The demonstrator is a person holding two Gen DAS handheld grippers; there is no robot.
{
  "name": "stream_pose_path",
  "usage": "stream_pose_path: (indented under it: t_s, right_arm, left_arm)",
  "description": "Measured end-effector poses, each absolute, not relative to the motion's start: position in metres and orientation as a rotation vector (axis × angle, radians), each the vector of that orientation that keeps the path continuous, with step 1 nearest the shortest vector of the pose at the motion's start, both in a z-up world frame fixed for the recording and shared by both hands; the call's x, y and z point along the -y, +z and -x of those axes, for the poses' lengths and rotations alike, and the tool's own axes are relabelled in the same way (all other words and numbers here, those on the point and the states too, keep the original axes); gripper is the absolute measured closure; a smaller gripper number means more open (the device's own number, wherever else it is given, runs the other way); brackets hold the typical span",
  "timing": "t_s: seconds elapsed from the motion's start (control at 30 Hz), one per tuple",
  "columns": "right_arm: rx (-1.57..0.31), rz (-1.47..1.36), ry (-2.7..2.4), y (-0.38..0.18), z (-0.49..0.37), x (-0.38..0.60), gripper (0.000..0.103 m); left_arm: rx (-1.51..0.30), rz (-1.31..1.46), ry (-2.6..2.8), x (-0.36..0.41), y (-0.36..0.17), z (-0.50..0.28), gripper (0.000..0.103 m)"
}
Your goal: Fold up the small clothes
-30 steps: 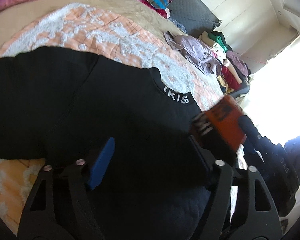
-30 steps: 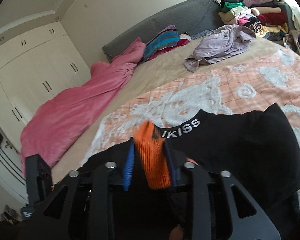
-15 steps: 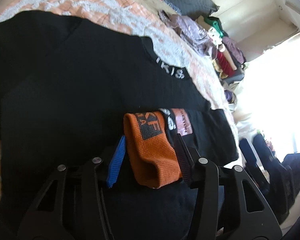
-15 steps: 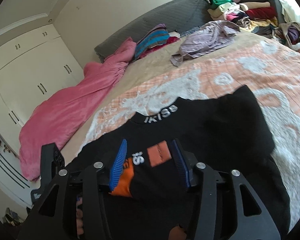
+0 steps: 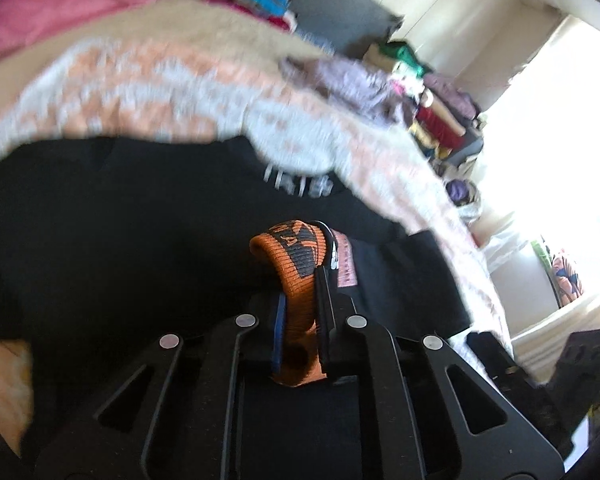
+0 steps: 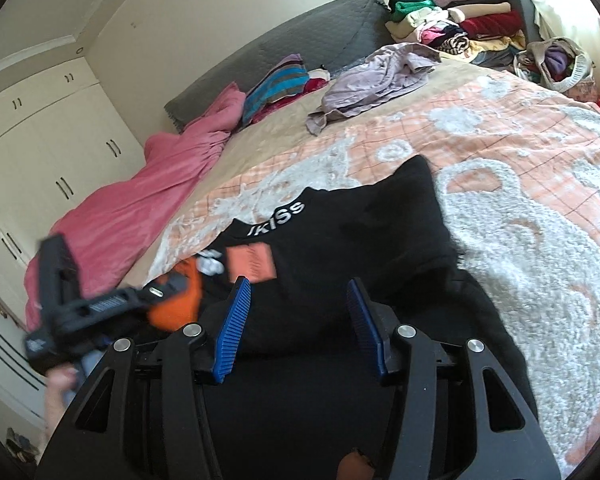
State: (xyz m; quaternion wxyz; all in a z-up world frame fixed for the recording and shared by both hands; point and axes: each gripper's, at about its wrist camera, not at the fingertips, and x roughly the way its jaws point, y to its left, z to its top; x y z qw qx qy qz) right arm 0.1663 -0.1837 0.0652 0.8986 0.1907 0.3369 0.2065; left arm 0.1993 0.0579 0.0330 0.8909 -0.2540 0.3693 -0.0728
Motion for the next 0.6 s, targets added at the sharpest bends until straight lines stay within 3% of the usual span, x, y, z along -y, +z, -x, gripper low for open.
stream_pose_path:
  t_s: [0.2,0.6]
  right_arm:
    - [-0.697,-0.387,0.405,0.065,-0.166,0.188,0.053]
    - [-0.722,-0.283,0.32,0.061,-0.177,0.18,0.053]
  left_arm:
    - [-0.704,0.521,-0.14,-0.077,0.061,-0.185,0.098]
    - [-0.763,0.521,-0.058,-0.095,0.032,-0.182,0.096]
